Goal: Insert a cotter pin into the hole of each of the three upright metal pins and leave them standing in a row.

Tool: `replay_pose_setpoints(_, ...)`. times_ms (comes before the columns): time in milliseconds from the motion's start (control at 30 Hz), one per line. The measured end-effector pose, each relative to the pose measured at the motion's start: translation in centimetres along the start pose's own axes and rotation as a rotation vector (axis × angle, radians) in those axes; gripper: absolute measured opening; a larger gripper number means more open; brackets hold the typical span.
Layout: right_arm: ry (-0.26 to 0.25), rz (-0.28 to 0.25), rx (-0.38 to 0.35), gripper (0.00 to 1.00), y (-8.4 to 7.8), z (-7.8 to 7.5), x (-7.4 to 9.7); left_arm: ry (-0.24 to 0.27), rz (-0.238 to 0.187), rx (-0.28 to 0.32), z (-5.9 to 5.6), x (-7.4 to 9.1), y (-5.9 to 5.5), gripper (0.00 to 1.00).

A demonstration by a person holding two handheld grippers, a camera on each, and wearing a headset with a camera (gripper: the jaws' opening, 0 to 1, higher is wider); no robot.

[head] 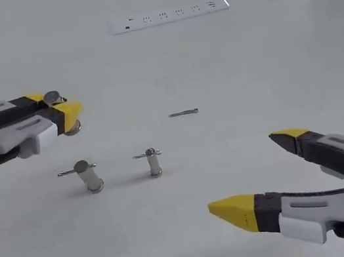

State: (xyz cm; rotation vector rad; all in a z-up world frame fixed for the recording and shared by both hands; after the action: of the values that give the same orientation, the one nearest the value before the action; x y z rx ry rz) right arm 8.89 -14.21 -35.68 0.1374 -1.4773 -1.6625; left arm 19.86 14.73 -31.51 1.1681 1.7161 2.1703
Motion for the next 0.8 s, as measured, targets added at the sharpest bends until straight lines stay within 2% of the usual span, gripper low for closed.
replay_pose_setpoints(233, 0.014, 0.001, 0.016, 0.90, 0.3, -0.1, 0.0, -0.013, 0.020, 0.000, -2.1, 1.3, -0.9, 0.10)
replay_pose_setpoints(300, 0.019, 0.003, 0.018, 0.90, 0.3, 0.0, 0.0, -0.029, 0.028, 0.024, -2.6, 1.2, -1.5, 0.10)
replay_pose_setpoints(600, 0.018, 0.015, 0.014, 0.91, 0.2, -0.2, 0.2, -0.045, 0.050, 0.036, -4.5, 1.1, -3.0, 0.10)
replay_pose_setpoints(800, 0.024, 0.032, 0.009, 0.91, -0.4, -0.2, 0.2, -0.066, 0.080, 0.054, -5.8, 0.5, -4.4, 0.10)
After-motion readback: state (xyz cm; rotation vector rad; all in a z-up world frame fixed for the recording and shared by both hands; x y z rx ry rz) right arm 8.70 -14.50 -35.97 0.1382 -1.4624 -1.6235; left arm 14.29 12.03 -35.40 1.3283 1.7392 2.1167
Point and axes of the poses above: the centre of the closed fingertips' face, and the gripper's own axes: x roughly backward along the fingers, z roughly to its left, y roughly out of its top, the point moved 10 cm from there along x, roughly backward along the fingers, and after that the axes turned 2 degrees about y, right-handed, at the moved point
